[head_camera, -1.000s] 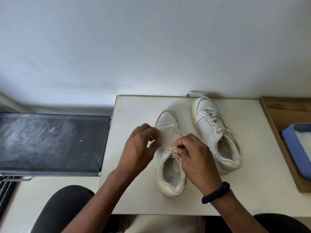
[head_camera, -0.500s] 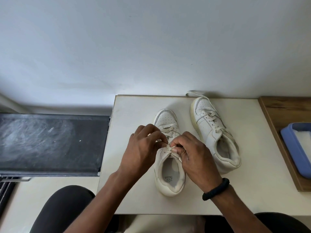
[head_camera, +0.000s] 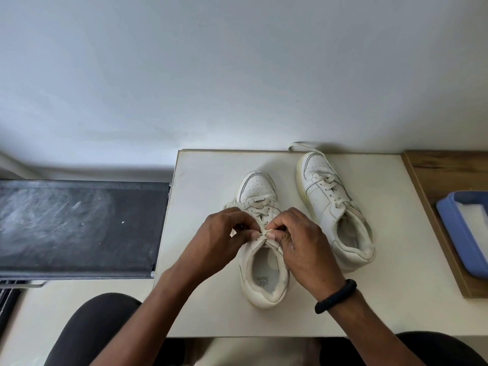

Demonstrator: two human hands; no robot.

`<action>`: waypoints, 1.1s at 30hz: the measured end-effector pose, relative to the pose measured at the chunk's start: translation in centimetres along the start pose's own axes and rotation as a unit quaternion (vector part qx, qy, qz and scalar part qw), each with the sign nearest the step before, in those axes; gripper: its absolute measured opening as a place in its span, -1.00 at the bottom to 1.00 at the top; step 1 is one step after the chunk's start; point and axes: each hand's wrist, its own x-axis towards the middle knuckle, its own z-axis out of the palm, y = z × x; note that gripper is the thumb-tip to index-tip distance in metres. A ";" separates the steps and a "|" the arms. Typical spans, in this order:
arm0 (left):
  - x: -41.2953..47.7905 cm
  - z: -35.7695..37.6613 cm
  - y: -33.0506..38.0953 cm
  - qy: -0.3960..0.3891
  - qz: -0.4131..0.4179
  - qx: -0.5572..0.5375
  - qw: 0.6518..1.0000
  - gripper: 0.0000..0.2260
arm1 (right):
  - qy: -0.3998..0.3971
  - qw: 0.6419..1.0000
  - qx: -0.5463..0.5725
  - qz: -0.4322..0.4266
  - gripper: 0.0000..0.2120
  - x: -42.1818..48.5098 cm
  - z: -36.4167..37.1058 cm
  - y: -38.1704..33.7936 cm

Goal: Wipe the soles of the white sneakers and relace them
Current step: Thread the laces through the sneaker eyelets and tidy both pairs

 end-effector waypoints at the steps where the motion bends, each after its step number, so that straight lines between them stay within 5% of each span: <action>1: 0.0 -0.1 0.0 -0.008 -0.002 -0.004 1.000 -0.95 | 0.000 1.000 0.001 0.001 -0.88 0.0 0.0 0.0; 9: 0.1 0.3 0.4 -0.036 -0.052 -0.035 0.997 -0.91 | -0.033 0.996 0.074 0.024 -0.85 0.1 -1.1 0.0; 17: -0.1 -1.7 -0.1 -0.045 -0.145 -0.093 0.984 -0.89 | -0.031 0.999 0.015 0.002 -0.76 -0.3 -2.0 0.0; 33: -0.2 -4.4 -2.2 0.059 -0.273 -0.118 0.953 -0.84 | -0.042 0.997 -0.050 -0.029 -0.63 -0.5 -3.0 -0.2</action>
